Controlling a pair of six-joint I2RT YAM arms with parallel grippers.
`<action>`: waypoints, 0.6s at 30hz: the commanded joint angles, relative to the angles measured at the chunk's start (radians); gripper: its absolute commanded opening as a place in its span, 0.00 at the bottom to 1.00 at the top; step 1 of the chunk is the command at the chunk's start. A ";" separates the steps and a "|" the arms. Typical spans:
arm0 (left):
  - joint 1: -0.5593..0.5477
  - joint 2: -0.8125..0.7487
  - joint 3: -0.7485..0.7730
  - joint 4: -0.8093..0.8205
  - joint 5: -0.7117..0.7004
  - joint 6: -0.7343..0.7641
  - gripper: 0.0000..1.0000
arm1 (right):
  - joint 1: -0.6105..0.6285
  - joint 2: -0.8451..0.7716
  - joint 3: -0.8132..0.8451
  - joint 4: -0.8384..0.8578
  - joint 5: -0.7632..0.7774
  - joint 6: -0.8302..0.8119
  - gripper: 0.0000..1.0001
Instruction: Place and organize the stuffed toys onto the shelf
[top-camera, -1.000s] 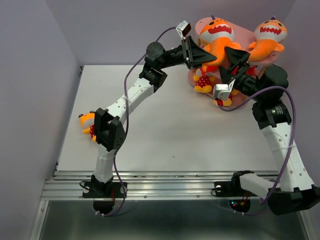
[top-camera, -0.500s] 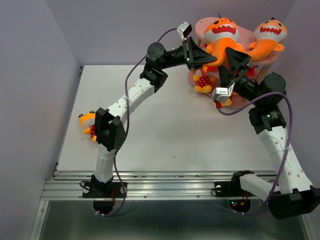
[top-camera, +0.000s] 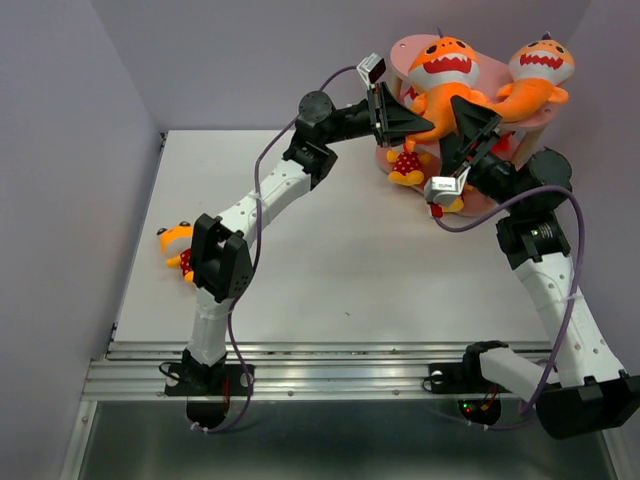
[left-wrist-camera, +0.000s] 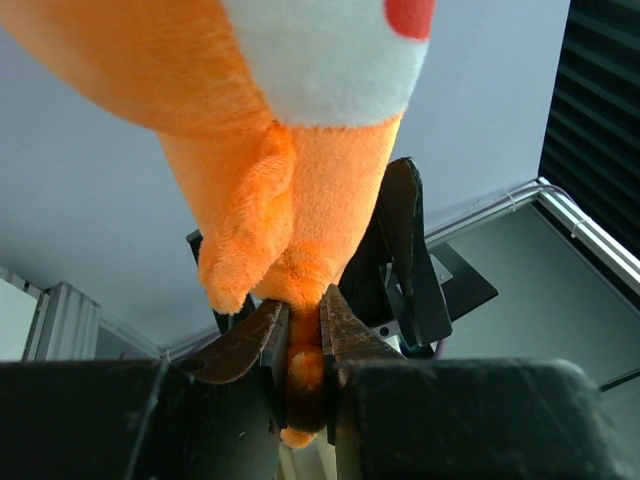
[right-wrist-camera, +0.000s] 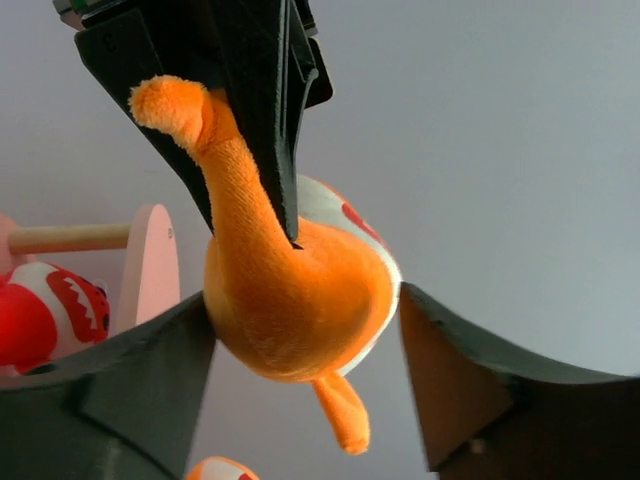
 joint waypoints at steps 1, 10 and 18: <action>-0.008 -0.056 -0.006 0.079 0.022 0.004 0.00 | 0.008 0.001 -0.002 0.057 -0.016 -0.038 0.67; -0.008 -0.052 -0.015 0.118 0.023 -0.022 0.00 | 0.008 0.016 -0.013 0.057 -0.007 -0.076 0.01; 0.011 -0.131 -0.136 0.211 -0.010 -0.013 0.84 | 0.008 0.036 -0.001 0.071 0.039 -0.067 0.01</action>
